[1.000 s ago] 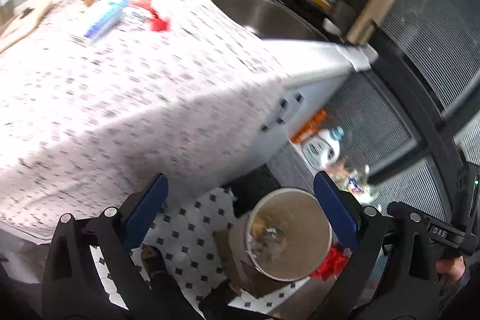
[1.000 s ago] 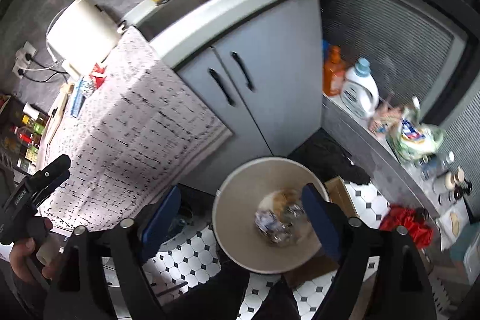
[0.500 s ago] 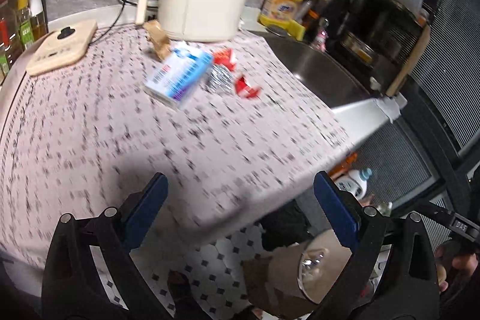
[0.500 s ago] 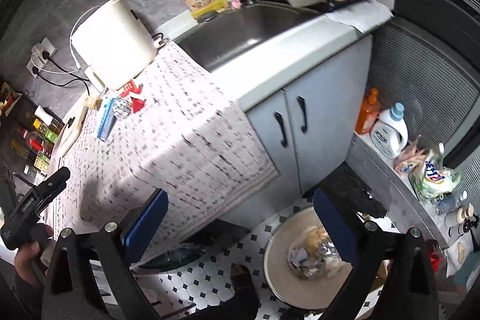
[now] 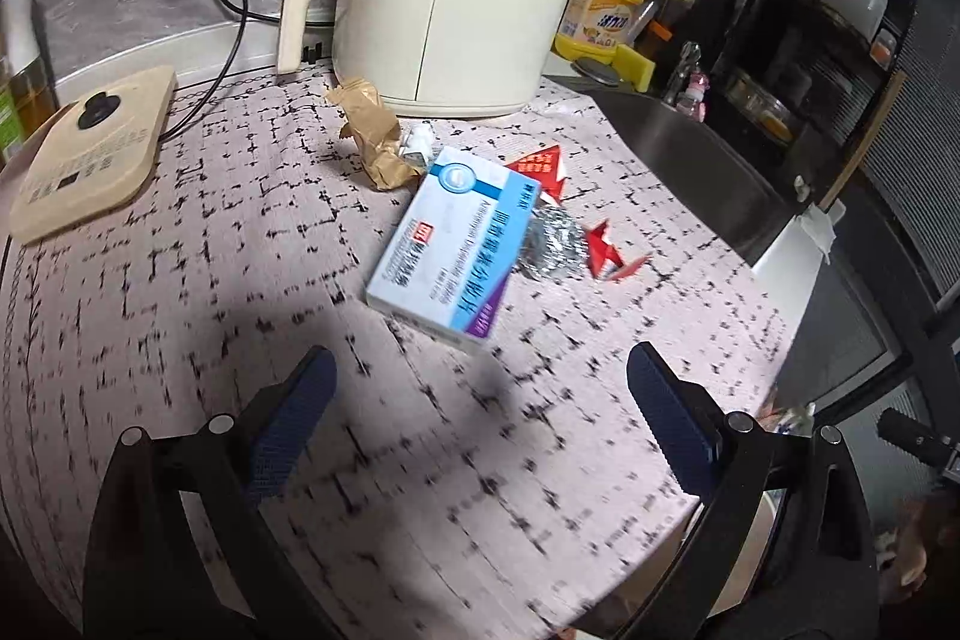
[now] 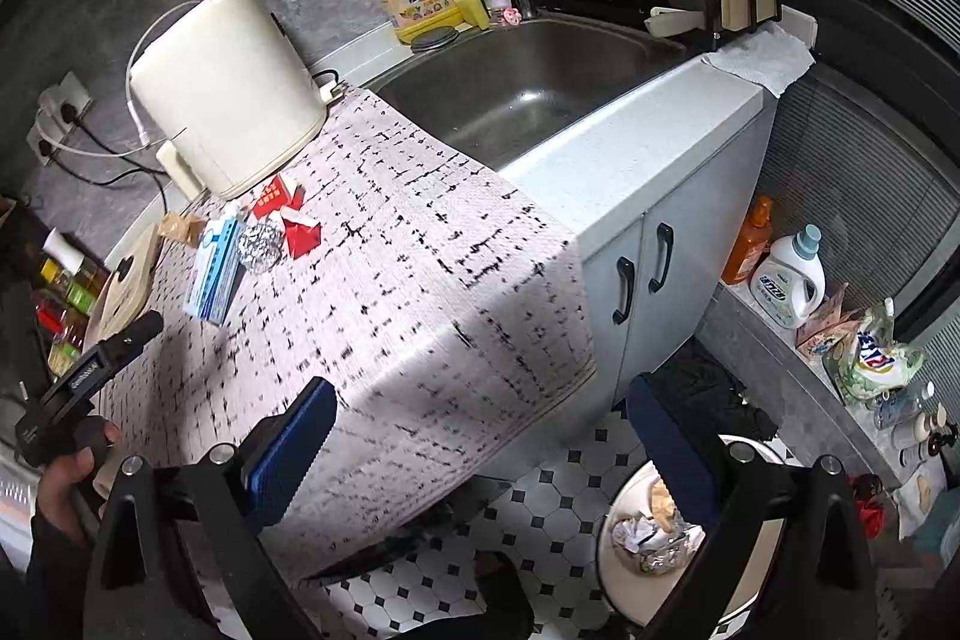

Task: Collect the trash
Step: 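Raise both tools back up to the tablecloth, then grasp the blue medicine box with the left tool while the right tool grasps the red-and-white paper packet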

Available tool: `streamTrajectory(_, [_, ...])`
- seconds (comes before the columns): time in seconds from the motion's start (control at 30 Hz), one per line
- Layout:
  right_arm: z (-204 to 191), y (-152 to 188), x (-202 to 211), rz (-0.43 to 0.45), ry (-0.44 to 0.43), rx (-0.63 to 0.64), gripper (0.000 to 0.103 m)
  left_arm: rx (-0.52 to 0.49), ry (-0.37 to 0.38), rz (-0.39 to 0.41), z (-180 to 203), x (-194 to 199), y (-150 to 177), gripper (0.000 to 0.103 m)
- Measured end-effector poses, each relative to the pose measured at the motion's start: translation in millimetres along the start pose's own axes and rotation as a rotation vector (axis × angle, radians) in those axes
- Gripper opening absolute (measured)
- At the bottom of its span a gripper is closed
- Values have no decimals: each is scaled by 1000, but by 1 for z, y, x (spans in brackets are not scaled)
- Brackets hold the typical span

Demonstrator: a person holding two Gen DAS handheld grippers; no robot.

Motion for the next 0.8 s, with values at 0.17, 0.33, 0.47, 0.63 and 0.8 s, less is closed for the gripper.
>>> streamTrajectory(0.17, [-16, -4, -10, 3, 35, -62, 95, -68, 7, -45, -12, -29, -22, 96])
streamTrajectory(0.33, [-26, -1, -10, 3, 77, -85, 95, -135, 3, -73, -11, -52, -40, 96])
streamTrajectory(0.47, [-25, 0, -8, 4, 96, -115, 95, -184, -24, -90, -6, -63, -45, 84])
streamTrajectory(0.63, [-35, -8, -10, 11, 99, -101, 95, -181, -21, -60, -9, -51, -42, 65])
streamTrajectory(0.8, [-56, -22, -28, -10, 78, -57, 95, -129, 1, -42, -26, -30, -33, 65])
Point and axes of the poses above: each gripper's, at about its wrist camera, not at the fingertips, and x roughly against the way its jaws point, z to its right, y to its underside, the point moved 7 cm from there along -x, roughly the way its jaws point, and after that the axes turned 15 degrees about -z, right-handed, at the moved point
